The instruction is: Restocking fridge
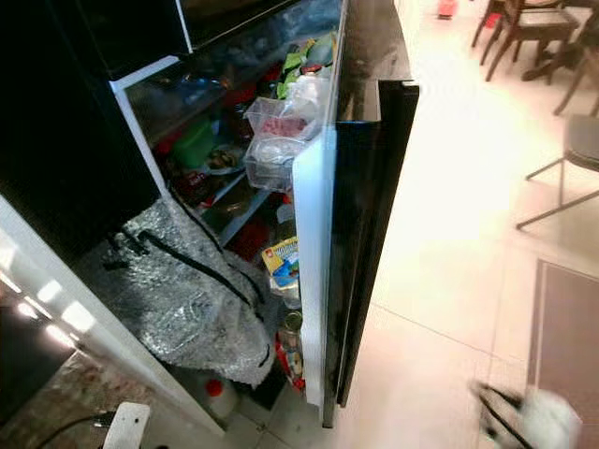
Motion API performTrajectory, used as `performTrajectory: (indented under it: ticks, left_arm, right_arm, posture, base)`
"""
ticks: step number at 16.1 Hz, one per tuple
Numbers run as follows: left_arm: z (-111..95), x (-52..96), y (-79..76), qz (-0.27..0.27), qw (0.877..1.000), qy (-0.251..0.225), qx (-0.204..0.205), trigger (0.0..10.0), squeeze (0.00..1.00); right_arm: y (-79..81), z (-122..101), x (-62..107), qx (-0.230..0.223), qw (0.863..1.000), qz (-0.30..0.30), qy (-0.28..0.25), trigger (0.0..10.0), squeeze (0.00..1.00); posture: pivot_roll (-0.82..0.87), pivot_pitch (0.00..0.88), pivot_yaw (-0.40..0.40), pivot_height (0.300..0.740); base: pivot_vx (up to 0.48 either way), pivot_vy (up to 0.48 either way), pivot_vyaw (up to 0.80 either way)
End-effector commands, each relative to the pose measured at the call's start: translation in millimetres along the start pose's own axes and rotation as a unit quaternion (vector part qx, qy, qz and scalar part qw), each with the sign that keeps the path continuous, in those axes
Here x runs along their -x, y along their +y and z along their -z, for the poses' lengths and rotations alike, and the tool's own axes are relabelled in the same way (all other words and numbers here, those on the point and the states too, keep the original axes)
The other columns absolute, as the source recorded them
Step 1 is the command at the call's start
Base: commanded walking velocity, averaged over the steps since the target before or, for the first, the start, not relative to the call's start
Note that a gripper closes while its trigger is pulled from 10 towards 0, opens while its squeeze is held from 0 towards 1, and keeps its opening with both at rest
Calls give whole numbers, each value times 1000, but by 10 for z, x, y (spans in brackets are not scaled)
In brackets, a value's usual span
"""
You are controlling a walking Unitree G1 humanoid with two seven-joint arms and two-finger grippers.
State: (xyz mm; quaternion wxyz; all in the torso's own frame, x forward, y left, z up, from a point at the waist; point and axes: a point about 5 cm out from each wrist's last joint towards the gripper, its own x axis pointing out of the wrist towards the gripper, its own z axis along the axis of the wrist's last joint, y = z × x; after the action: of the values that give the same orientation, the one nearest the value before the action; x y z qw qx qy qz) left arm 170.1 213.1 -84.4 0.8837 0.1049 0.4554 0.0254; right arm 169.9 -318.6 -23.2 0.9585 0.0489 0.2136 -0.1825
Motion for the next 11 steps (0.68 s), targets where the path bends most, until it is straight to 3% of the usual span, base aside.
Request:
performTrajectory:
  ticks: [1,2,4,5,6,8,10,11]
  left_arm:
    - [95,16,15,-2,1000,21,-8,10000,0]
    - [94,15,18,-2,1000,20,-8,10000,0]
    - [101,17,51,-7,1000,22,-7,10000,0]
    - [102,17,59,-8,1000,22,-7,10000,0]
    - [100,17,65,-8,1000,23,-7,10000,0]
    - [104,17,70,-8,1000,24,-7,10000,0]
    - [109,18,72,-7,1000,26,-8,10000,0]
    - [107,17,76,-7,1000,26,-7,10000,0]
  right_arm:
    - [31,-109,-29,-2,998,-69,-8,10000,0]
    - [36,-142,-37,-2,996,-87,-9,10000,0]
    - [93,-296,-3,17,973,-230,-13,10000,0]
    - [75,-315,4,31,966,-256,5,10000,0]
    - [99,-356,46,89,944,-317,20,10000,0]
    - [202,-481,147,103,905,-412,28,10000,0]
    - [262,-658,204,147,864,-479,42,10000,0]
    - [298,-734,199,152,860,-487,33,10000,0]
  posture:
    - [-58,0,63,740]
    - [-61,0,63,740]
    - [-60,0,63,740]
    - [-60,0,63,740]
    - [-63,5,67,740]
    - [-66,9,73,740]
    - [-65,18,70,740]
    - [-63,20,71,740]
  base:
    - [0,0,0]
    - [0,0,0]
    - [0,0,0]
    - [0,0,0]
    - [0,0,0]
    - [0,0,0]
    - [0,0,0]
    - [0,0,0]
